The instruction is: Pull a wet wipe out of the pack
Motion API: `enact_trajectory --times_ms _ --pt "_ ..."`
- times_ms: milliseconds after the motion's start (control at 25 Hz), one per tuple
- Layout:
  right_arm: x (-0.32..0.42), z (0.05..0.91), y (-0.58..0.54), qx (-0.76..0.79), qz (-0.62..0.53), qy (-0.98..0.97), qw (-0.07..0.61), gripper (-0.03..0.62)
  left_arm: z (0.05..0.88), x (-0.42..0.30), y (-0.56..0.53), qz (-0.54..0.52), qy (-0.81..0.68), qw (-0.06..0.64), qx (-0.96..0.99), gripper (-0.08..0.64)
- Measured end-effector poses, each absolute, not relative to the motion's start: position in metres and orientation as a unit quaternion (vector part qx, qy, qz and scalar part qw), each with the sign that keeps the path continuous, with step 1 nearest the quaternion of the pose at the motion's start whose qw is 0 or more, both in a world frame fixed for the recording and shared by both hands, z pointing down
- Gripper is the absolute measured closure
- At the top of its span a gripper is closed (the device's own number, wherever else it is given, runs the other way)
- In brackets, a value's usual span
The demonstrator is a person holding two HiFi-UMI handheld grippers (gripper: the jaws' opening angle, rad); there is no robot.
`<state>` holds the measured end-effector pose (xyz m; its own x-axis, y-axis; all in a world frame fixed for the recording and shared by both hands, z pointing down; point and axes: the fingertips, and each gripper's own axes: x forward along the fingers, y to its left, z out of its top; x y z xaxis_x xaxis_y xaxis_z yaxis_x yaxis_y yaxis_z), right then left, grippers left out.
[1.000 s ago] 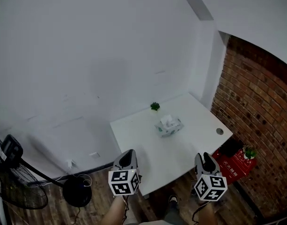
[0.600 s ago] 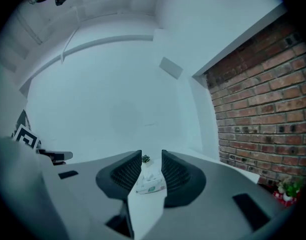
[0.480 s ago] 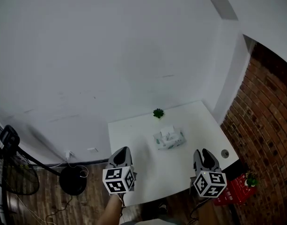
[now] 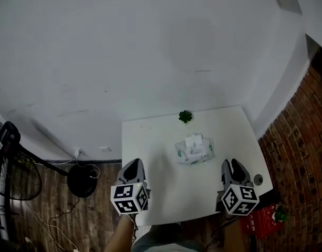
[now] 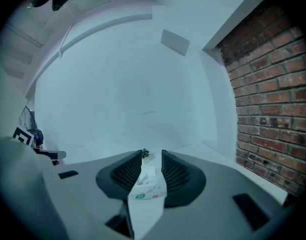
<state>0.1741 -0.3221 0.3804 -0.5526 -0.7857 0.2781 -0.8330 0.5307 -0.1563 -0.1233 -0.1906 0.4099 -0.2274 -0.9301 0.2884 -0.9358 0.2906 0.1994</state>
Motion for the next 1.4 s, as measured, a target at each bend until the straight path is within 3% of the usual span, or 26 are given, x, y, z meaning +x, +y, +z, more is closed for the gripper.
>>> enact_trajectory --times_ms 360,920,1400 --pt "0.15 0.395 -0.336 0.44 0.125 -0.88 0.129 0.471 0.427 -0.131 -0.218 -0.004 -0.773 0.197 0.603 0.56" --pt "0.137 0.411 -0.35 0.415 0.15 -0.886 0.14 0.474 0.44 -0.132 -0.211 0.011 -0.777 0.21 0.594 0.56" --pt "0.107 0.426 -0.347 0.267 0.093 -0.929 0.239 0.476 0.459 -0.146 -0.17 0.036 -0.802 0.225 0.552 0.56"
